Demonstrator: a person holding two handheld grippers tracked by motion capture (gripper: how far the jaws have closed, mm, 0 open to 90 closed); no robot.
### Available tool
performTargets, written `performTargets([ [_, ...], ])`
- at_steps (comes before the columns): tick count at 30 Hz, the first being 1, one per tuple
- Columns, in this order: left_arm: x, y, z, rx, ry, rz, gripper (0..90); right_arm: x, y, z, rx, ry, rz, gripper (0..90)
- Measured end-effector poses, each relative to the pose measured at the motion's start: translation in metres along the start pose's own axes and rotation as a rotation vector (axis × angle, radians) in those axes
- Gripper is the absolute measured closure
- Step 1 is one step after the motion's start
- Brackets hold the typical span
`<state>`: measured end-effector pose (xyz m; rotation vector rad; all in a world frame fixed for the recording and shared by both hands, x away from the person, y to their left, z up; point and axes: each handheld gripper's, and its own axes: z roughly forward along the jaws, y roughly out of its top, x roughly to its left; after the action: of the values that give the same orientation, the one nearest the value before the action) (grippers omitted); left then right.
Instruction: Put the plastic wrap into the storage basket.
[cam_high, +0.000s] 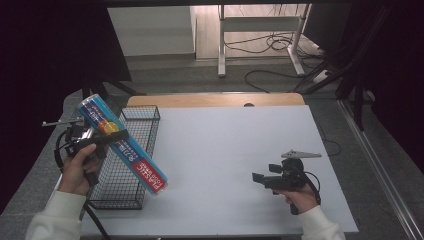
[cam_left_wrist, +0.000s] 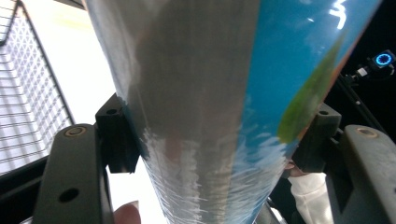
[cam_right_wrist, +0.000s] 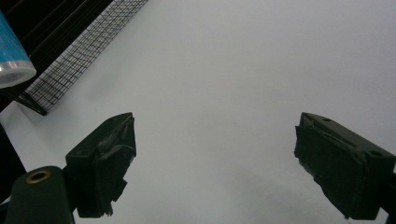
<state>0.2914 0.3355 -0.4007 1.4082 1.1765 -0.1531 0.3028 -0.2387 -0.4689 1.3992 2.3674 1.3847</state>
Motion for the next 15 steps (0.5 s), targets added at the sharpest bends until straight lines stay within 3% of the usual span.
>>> performTargets([
  [15,0.019,0.013,-0.044,-0.036,0.047,-0.031,31.9,0.0,-0.001,0.002,0.007,-0.002,0.0,12.7],
])
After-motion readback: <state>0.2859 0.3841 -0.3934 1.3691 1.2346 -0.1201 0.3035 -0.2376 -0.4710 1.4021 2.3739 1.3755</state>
